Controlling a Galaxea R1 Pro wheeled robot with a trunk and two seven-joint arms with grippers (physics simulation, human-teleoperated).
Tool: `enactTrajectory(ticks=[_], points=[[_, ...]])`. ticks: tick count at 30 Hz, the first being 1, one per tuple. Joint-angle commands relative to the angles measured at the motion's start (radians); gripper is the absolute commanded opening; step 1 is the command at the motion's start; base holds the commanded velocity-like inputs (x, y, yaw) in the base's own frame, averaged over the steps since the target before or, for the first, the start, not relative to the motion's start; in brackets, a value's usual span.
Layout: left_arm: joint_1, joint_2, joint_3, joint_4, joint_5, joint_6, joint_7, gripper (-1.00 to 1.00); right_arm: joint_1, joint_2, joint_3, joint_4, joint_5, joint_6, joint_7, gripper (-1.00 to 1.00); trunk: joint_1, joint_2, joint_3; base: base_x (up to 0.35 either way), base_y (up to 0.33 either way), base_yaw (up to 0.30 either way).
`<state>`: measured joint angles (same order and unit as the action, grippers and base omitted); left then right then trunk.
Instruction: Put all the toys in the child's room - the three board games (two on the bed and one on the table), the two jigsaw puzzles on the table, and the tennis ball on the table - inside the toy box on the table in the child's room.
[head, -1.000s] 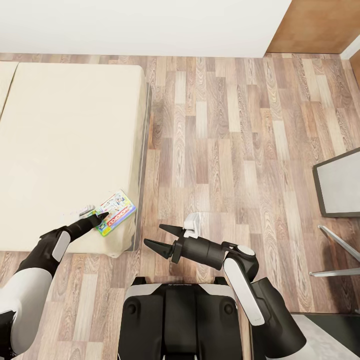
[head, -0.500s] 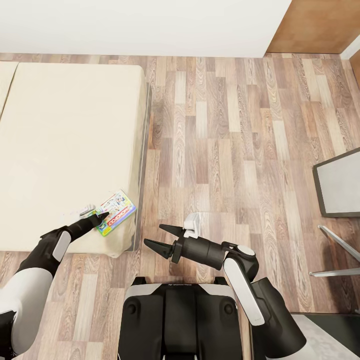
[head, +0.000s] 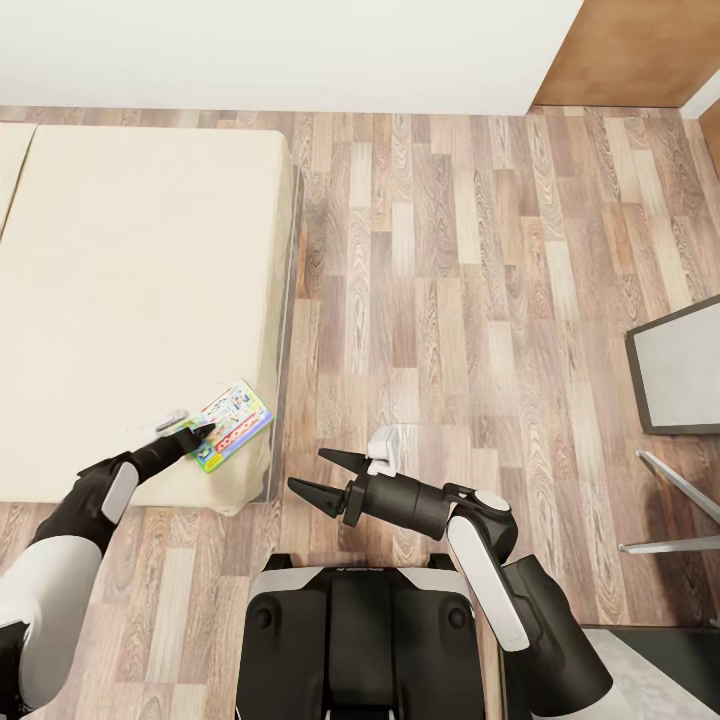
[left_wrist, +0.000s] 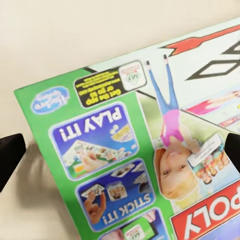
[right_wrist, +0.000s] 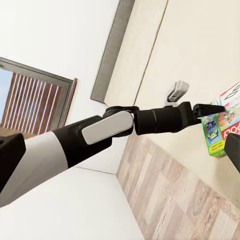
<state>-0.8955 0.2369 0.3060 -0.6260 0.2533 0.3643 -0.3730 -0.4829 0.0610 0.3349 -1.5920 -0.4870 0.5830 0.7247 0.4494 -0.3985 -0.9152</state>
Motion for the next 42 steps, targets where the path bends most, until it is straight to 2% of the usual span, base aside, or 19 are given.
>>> enactTrajectory(ticks=[1,5,12,20,30,36,39,42], points=[[0.0,0.001,0.003,-0.001,0.007,0.008,-0.003,1.0,0.0,0.0,0.0,0.0,-0.007,0.008,-0.001,1.0,0.001,-0.002,-0.001,0.0,0.0,0.0],[0.0,0.013,0.005,-0.001,0.007,0.006,-0.002,1.0,0.0,0.0,0.0,0.0,-0.007,0.008,-0.001,1.0,0.001,-0.002,-0.001,0.0,0.0,0.0],[-0.001,0.072,0.008,-0.001,0.009,0.006,0.007,1.0,0.0,0.0,0.0,0.0,-0.007,0.008,-0.001,1.0,0.001,-0.002,-0.001,0.0,0.0,0.0],[-0.001,0.119,0.012,-0.001,0.012,0.011,0.023,1.0,0.0,0.0,0.0,0.0,-0.007,0.008,-0.001,1.0,0.001,-0.002,-0.001,0.0,0.0,0.0],[0.0,0.184,0.02,-0.001,0.022,0.04,0.008,1.0,0.0,0.0,-0.002,0.0,-0.006,0.008,-0.001,1.0,0.001,-0.002,-0.001,0.0,0.0,0.0],[0.009,0.219,0.065,0.0,0.021,0.105,-0.048,1.0,0.0,0.0,-0.003,0.001,-0.006,0.008,-0.003,1.0,0.001,-0.002,-0.001,0.0,0.0,0.0],[0.013,0.252,0.094,0.0,0.018,0.16,-0.128,1.0,0.0,0.001,-0.003,0.001,-0.005,0.008,-0.005,1.0,0.001,-0.002,-0.001,0.0,0.0,0.0],[0.017,0.282,0.104,0.0,0.014,0.229,-0.207,1.0,0.0,0.001,-0.004,0.002,-0.005,0.008,-0.007,1.0,0.001,-0.002,-0.001,0.0,0.0,0.0]])
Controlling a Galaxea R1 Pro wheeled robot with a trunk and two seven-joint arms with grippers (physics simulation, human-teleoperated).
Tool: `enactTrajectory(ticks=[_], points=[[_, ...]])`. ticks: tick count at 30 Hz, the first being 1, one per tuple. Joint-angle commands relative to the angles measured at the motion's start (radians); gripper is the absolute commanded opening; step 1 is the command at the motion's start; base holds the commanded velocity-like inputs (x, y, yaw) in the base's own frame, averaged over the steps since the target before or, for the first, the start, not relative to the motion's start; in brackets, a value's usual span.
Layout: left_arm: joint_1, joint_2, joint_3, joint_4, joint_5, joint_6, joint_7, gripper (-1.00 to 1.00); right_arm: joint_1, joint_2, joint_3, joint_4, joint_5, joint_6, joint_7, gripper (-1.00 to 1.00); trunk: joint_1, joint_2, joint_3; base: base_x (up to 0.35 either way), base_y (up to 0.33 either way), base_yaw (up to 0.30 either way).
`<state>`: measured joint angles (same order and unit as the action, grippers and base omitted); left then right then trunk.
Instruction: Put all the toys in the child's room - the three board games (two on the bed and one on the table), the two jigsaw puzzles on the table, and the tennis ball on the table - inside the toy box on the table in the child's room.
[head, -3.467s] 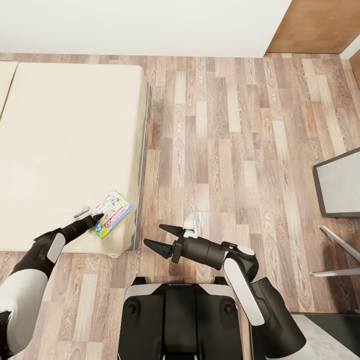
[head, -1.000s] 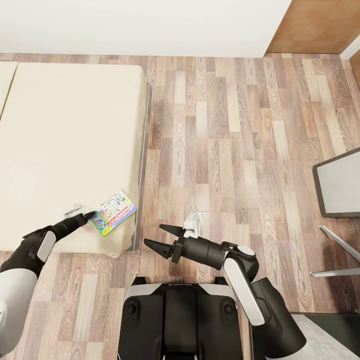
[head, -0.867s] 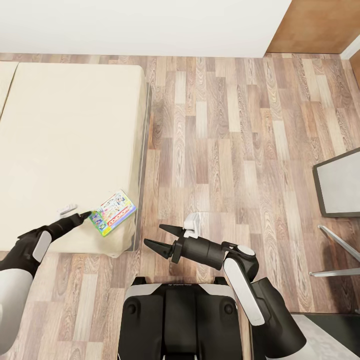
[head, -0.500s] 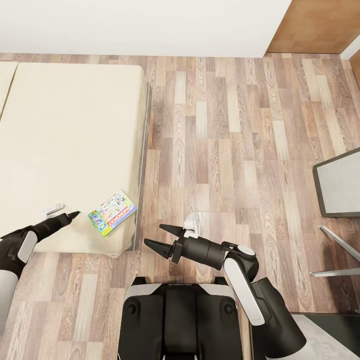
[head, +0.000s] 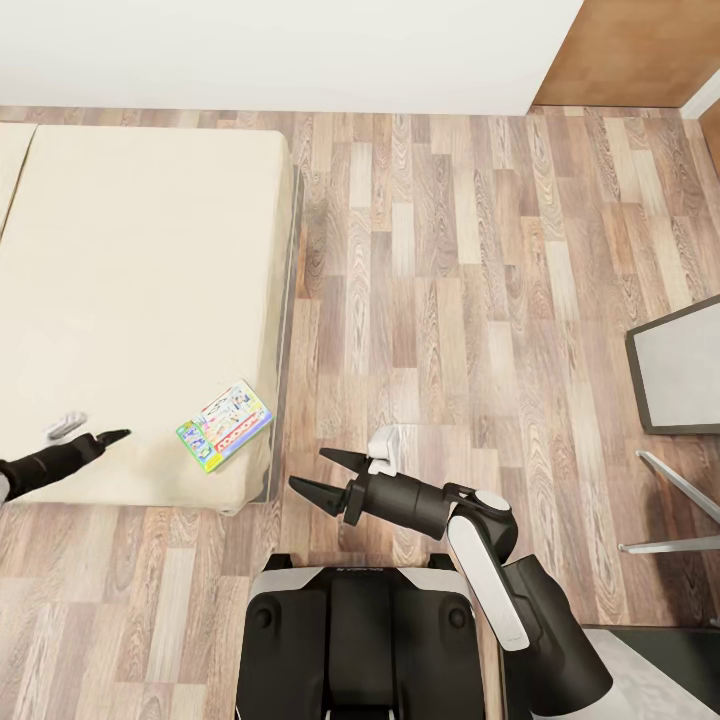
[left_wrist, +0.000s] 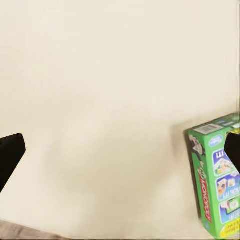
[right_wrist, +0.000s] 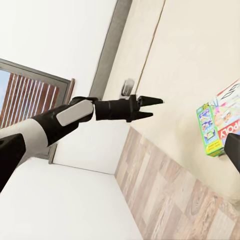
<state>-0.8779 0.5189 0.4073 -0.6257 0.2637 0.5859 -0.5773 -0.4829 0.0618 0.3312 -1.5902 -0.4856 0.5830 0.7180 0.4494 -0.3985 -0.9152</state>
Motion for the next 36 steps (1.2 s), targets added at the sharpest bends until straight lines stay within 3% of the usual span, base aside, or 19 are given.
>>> enactTrajectory(ticks=[1,8,11,16,24,36], points=[[0.002,0.006,0.004,0.0,0.003,0.024,-0.022,1.0,0.0,0.0,-0.001,0.0,-0.007,0.008,-0.002,1.0,0.001,-0.001,-0.001,0.0,0.0,0.0],[0.045,0.073,0.01,-0.002,0.004,0.16,-0.179,1.0,0.0,0.001,-0.001,0.002,-0.007,0.008,-0.028,1.0,0.001,-0.001,-0.001,0.0,0.0,0.0],[0.052,0.093,0.009,-0.005,0.0,0.227,-0.25,1.0,0.0,0.0,-0.004,0.002,-0.009,0.008,-0.043,1.0,0.001,-0.001,-0.001,0.0,0.0,0.0],[0.06,0.104,0.009,-0.007,-0.002,0.271,-0.31,1.0,0.0,-0.002,-0.009,0.002,-0.015,0.008,-0.056,1.0,0.001,-0.001,-0.001,0.0,0.0,0.0],[0.065,0.113,0.012,-0.008,-0.001,0.317,-0.342,1.0,0.0,-0.004,-0.039,0.003,-0.019,0.009,-0.065,1.0,0.001,-0.001,-0.001,0.0,0.0,0.0],[0.065,0.141,0.012,-0.008,0.008,0.328,-0.348,1.0,0.0,-0.005,-0.046,0.004,-0.019,0.009,-0.066,1.0,0.001,-0.001,-0.001,0.0,0.0,0.0]])
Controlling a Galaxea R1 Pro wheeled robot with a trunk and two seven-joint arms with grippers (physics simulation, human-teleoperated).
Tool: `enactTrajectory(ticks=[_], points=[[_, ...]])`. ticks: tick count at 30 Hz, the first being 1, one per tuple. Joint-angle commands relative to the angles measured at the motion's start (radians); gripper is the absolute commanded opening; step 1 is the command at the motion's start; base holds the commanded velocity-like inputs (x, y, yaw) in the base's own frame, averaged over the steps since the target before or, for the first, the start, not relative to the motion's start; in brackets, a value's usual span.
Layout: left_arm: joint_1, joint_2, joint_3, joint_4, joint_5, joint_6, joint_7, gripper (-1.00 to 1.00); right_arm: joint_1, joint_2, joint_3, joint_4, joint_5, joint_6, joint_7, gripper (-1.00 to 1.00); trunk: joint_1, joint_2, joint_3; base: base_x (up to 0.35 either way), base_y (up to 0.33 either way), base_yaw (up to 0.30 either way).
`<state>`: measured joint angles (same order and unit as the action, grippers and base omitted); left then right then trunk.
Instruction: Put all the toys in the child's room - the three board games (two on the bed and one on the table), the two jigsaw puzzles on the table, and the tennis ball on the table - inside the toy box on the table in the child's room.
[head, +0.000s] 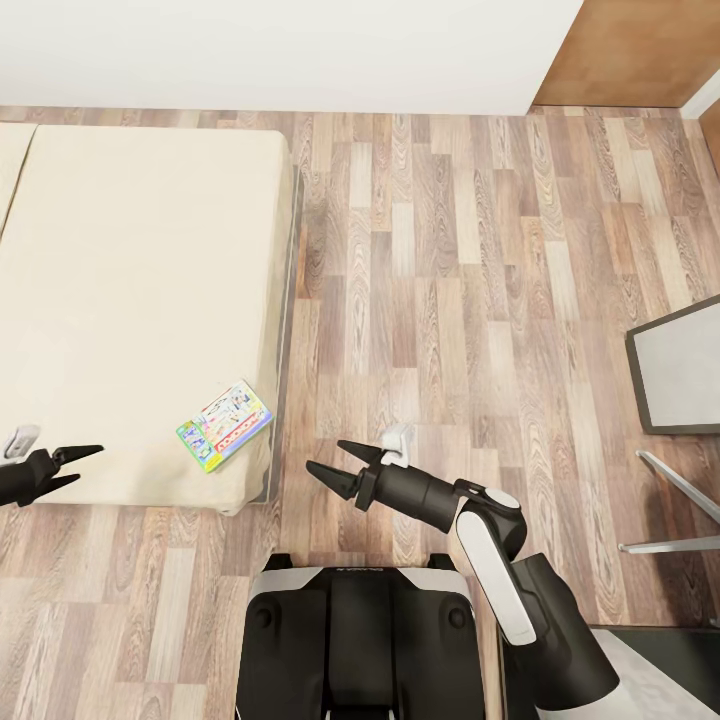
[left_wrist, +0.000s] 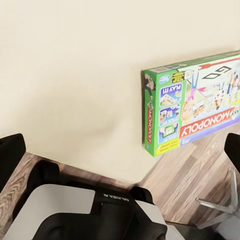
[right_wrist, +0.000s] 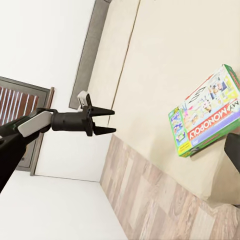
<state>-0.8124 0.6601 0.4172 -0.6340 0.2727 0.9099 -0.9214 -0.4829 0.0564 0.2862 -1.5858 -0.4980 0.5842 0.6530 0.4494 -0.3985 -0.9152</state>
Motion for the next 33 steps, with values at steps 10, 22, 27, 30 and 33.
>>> enactTrajectory(ticks=[10,22,27,30,33], points=[[-0.001,0.001,0.001,0.0,-0.001,0.004,-0.004,1.0,0.0,-0.001,-0.001,0.0,-0.007,0.007,-0.001,1.0,0.001,-0.002,-0.001,0.0,0.0,0.0],[-0.001,0.0,0.0,0.001,-0.001,0.004,-0.004,1.0,0.0,-0.001,-0.001,0.0,-0.007,0.006,0.0,1.0,0.001,-0.002,-0.001,0.0,0.0,0.0],[-0.001,0.0,0.0,0.001,-0.001,0.004,-0.004,1.0,0.0,0.0,-0.001,0.0,-0.005,0.006,0.0,1.0,0.001,-0.002,-0.001,0.016,0.0,0.0],[-0.001,0.0,0.0,0.001,-0.001,0.003,-0.004,1.0,0.0,0.001,-0.001,0.0,-0.001,0.006,0.0,1.0,0.001,-0.002,-0.001,0.008,0.0,0.0],[-0.001,0.0,0.0,0.0,0.0,0.003,-0.004,1.0,0.0,0.001,0.0,0.0,0.001,0.006,0.0,1.0,0.001,-0.002,-0.001,0.003,0.0,0.001]])
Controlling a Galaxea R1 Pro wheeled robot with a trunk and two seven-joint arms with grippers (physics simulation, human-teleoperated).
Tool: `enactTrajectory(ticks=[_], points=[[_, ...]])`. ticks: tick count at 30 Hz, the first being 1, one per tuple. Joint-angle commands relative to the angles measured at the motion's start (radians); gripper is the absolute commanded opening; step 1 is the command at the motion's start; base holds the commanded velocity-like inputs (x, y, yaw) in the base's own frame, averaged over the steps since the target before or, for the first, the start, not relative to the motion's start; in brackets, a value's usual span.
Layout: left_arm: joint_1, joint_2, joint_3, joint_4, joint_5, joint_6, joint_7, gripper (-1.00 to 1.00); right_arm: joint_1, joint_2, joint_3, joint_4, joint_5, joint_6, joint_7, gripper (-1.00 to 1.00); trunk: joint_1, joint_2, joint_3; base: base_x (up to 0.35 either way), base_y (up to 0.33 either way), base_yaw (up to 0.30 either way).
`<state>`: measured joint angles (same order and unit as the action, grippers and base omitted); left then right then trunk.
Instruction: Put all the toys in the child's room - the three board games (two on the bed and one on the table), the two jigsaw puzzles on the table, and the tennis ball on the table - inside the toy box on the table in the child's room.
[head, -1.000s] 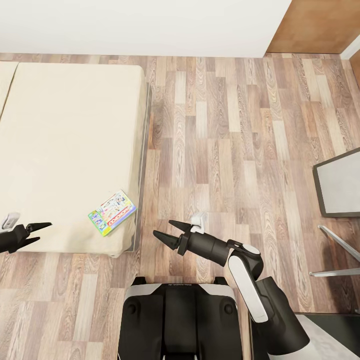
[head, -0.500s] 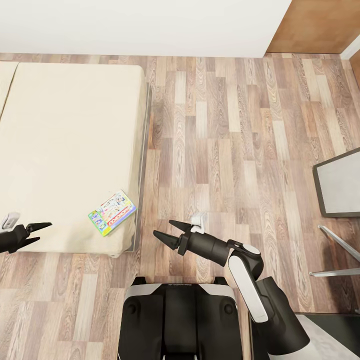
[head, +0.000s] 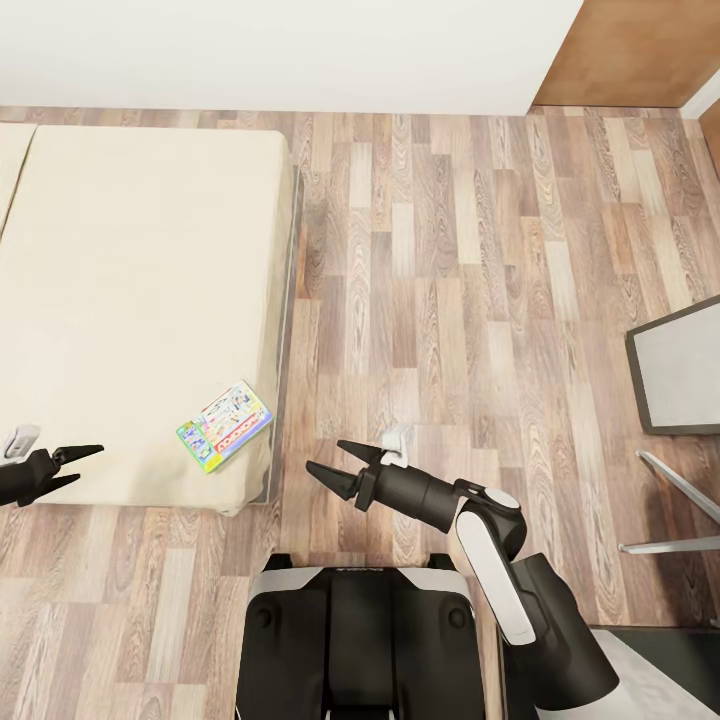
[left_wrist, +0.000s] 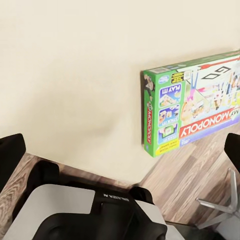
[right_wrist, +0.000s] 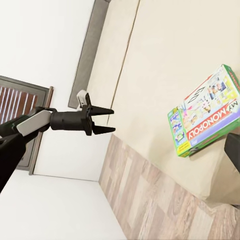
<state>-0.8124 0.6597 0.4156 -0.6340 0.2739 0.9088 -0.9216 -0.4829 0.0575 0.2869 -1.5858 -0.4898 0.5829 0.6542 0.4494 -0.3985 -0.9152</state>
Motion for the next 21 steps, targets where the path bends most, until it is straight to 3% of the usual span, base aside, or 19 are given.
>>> enactTrajectory(ticks=[1,21], points=[[-0.001,0.0,0.002,0.0,-0.001,0.004,-0.003,1.0,0.0,0.0,-0.001,0.0,-0.007,0.008,-0.001,1.0,0.001,-0.002,-0.001,0.002,0.0,0.013],[-0.001,-0.002,0.002,0.0,-0.002,0.004,-0.002,1.0,0.0,0.001,0.004,0.0,-0.002,-0.011,-0.002,1.0,0.001,-0.002,0.023,0.0,0.0,0.095]])
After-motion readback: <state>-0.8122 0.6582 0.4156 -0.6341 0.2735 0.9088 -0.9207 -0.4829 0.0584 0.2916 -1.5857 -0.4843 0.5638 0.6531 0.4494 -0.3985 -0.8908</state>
